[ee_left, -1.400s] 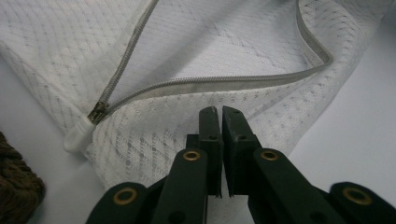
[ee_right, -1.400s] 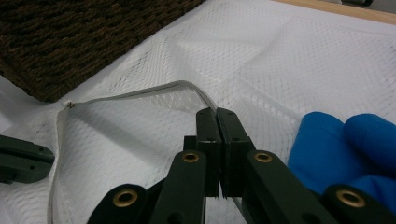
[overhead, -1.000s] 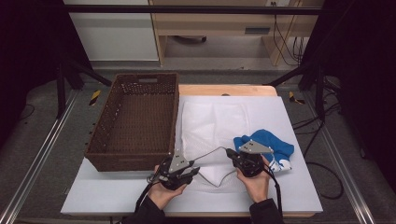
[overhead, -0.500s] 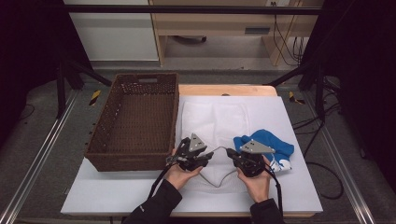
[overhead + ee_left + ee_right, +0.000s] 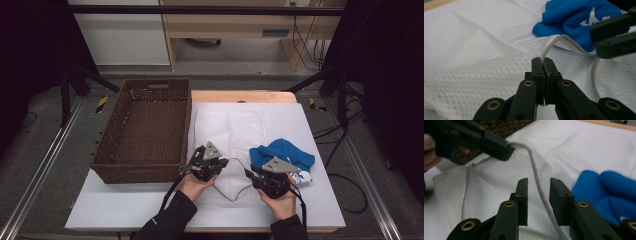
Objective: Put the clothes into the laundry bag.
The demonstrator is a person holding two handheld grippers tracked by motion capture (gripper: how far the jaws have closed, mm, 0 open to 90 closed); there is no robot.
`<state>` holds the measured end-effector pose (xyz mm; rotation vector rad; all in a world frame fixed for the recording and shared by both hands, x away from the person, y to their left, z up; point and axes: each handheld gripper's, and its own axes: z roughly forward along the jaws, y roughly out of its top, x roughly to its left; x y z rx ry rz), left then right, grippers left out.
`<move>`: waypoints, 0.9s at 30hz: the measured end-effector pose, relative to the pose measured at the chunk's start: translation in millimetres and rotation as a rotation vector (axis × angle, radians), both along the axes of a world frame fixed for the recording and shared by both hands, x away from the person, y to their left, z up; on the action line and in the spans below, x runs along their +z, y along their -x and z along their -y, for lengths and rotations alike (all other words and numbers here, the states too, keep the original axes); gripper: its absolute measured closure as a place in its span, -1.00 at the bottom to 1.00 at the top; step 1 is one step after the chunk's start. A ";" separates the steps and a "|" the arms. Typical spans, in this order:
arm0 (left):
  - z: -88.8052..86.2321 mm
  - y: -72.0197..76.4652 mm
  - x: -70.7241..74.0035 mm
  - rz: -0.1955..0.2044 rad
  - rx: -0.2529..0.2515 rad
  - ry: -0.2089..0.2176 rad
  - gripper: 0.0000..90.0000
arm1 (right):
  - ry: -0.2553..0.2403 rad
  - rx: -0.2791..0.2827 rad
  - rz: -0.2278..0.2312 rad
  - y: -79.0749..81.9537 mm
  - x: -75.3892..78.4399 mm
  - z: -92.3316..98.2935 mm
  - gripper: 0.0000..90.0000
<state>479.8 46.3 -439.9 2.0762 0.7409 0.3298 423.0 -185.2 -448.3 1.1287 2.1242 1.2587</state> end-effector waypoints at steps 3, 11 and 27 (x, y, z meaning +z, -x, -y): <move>0.5 -0.7 -0.1 -0.004 0.005 0.008 0.97 | -0.003 0.000 -0.029 8.7 -8.0 6.0 0.70; -5.2 2.0 11.9 0.007 0.015 0.075 0.97 | 0.048 0.025 -0.139 18.5 -35.9 1.3 0.92; -6.7 7.8 11.2 0.009 0.010 0.094 0.97 | 0.026 -0.123 0.016 13.4 -8.3 30.8 0.46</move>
